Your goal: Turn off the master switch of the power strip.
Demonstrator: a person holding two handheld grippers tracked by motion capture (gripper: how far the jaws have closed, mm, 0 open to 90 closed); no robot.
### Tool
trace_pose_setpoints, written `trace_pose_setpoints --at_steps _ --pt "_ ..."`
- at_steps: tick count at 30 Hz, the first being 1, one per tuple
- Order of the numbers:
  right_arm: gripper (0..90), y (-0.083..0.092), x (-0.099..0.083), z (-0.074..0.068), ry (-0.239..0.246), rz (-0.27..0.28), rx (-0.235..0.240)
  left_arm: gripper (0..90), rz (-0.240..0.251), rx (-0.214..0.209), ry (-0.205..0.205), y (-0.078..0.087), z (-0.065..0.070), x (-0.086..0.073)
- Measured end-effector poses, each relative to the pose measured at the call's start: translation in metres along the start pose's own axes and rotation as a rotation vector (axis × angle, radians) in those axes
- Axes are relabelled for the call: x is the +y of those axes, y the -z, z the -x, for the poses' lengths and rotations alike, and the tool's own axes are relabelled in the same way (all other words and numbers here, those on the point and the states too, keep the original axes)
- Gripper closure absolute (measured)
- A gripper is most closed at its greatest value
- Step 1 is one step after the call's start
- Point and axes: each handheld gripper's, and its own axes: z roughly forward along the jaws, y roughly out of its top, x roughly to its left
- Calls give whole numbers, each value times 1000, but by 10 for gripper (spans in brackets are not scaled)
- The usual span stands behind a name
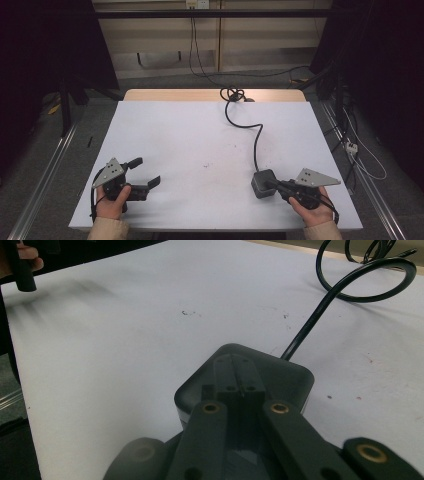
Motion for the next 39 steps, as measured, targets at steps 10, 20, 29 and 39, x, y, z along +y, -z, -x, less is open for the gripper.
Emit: trace_pose_setpoints --at_steps 10,20,29,39 --pt "900 1 -2 3 -24 44 5 33 2 0 2 0 0 0" --pt "609 1 5 -4 -17 70 23 32 -2 -4 1 -1 0 -1" --pt "201 3 15 -5 -26 96 -57 32 20 13 -90 14 15 7" --pt "85 -17 16 -2 27 60 -81 24 66 33 -5 22 -5 1"
